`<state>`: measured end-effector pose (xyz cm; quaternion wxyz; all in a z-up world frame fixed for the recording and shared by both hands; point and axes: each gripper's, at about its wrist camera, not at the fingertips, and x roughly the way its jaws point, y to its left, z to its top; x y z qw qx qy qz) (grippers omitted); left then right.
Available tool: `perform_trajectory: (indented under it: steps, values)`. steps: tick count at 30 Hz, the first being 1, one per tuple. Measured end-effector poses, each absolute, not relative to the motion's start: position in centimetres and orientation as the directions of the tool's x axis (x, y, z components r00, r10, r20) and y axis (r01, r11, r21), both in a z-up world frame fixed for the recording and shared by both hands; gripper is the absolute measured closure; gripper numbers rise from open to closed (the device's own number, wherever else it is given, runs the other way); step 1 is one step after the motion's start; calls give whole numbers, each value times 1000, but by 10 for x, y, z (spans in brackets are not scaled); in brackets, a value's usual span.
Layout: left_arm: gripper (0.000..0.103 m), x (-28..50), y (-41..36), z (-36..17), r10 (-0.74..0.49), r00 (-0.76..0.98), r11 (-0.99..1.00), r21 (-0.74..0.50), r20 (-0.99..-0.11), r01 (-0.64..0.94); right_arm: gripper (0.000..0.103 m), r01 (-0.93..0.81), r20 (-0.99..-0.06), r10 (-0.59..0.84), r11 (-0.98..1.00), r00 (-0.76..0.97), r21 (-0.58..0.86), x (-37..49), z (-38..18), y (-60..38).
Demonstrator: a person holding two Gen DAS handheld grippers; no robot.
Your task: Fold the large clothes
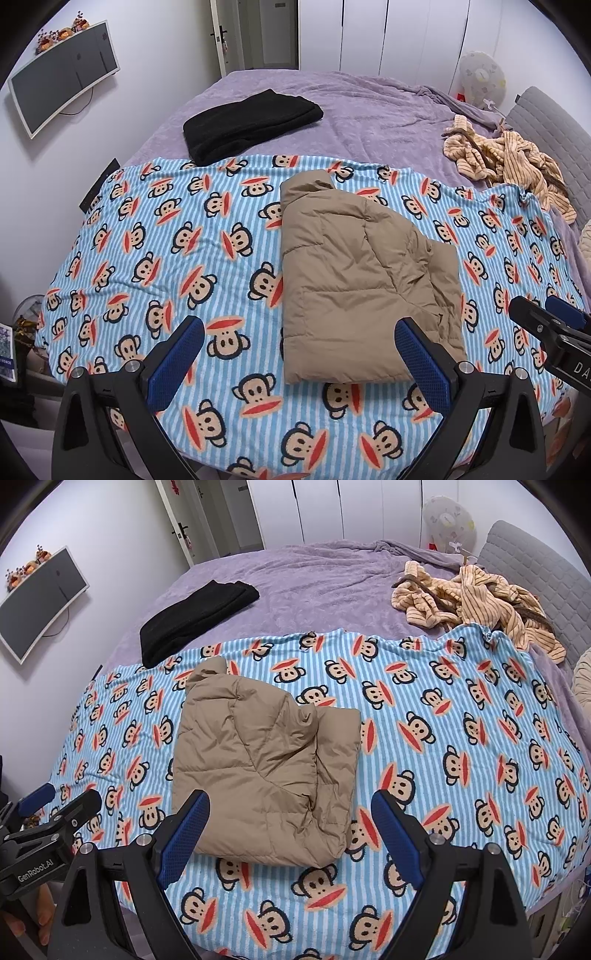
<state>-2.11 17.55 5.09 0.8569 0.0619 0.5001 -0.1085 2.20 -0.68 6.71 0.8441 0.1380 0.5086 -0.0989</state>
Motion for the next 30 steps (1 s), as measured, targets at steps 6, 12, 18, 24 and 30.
perform_trajectory:
  steps: [6, 12, 18, 24, 30]
  values:
    - [0, -21, 174, 51, -121, 479, 968, 3, -869, 250, 12, 307, -885, -26, 942, 464, 133, 22, 67, -7]
    - [0, -21, 174, 51, -121, 478, 969, 1, -870, 248, 12, 306, -885, -25, 943, 464, 133, 23, 67, -8]
    - [0, -22, 174, 51, -123, 477, 969, 0, -870, 248, 12, 305, -886, -24, 943, 464, 134, 23, 67, -8]
    - [0, -21, 175, 51, -124, 476, 969, -1, -871, 249, 12, 303, -887, -21, 943, 461, 135, 23, 67, -7]
    - [0, -21, 176, 51, -124, 477, 968, -1, -870, 250, 12, 306, -888, -21, 942, 460, 136, 19, 65, -1]
